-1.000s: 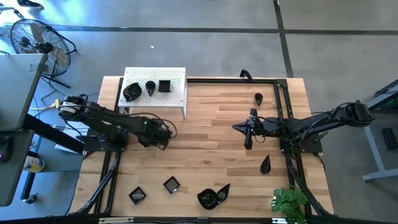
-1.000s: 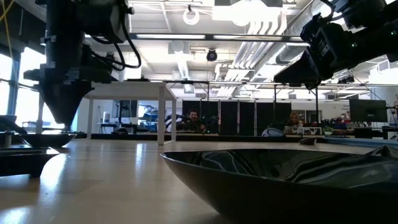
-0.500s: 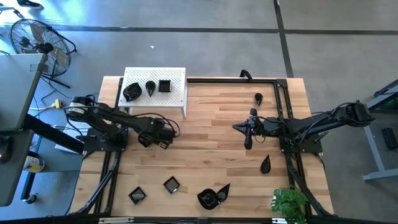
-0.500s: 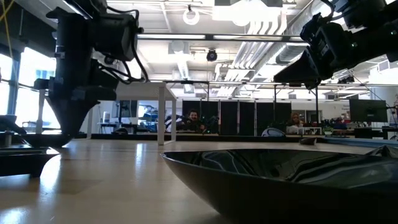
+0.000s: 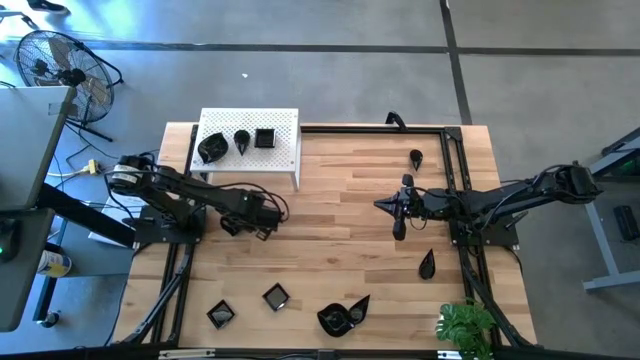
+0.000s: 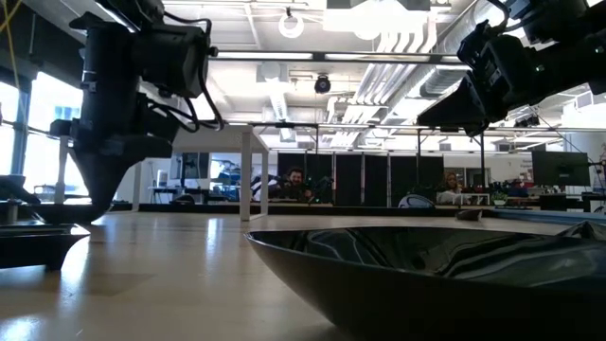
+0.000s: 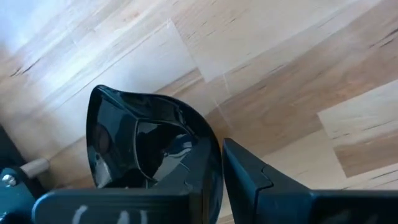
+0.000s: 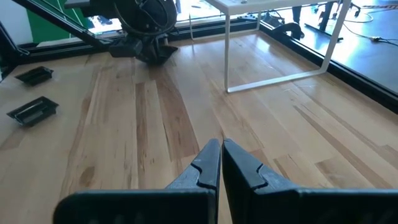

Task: Pick & Place Mini shaped plates
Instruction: Stack the top black leaf shaped plate on top of the stacked black leaf shaped plates on the shelf

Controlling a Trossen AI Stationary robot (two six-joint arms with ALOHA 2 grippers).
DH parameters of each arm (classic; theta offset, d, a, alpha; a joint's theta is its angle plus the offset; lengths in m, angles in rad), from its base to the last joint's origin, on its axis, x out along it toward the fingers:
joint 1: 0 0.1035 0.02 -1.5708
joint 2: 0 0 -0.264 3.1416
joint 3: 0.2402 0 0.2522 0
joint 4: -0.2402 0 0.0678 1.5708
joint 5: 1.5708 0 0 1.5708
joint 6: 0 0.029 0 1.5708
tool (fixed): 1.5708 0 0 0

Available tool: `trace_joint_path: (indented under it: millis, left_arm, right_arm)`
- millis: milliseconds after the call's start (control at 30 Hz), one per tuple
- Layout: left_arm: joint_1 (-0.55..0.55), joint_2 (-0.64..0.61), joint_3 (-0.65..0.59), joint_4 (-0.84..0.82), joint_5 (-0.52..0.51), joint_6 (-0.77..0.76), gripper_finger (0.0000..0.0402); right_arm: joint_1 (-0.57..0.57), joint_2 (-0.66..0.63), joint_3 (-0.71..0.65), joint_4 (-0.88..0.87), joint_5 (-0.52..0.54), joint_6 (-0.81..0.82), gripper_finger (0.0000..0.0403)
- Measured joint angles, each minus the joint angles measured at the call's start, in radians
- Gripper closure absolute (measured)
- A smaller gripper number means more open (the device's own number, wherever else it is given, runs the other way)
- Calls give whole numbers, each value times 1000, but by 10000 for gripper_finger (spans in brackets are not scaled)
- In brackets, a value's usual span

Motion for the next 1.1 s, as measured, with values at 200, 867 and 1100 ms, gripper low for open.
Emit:
trace_joint_path:
  millis: [200, 867, 1100]
  left_arm:
    - [0, 0, 0, -23, 4, 0, 367]
    - [0, 37, 0, -51, 25, -6, 352]
    - [0, 49, -1, -52, 19, 3, 371]
  right_arm:
    - [0, 0, 0, 0, 0, 0, 396]
    - [0, 0, 0, 0, 0, 0, 396]
    - [0, 0, 0, 0, 3, 0, 396]
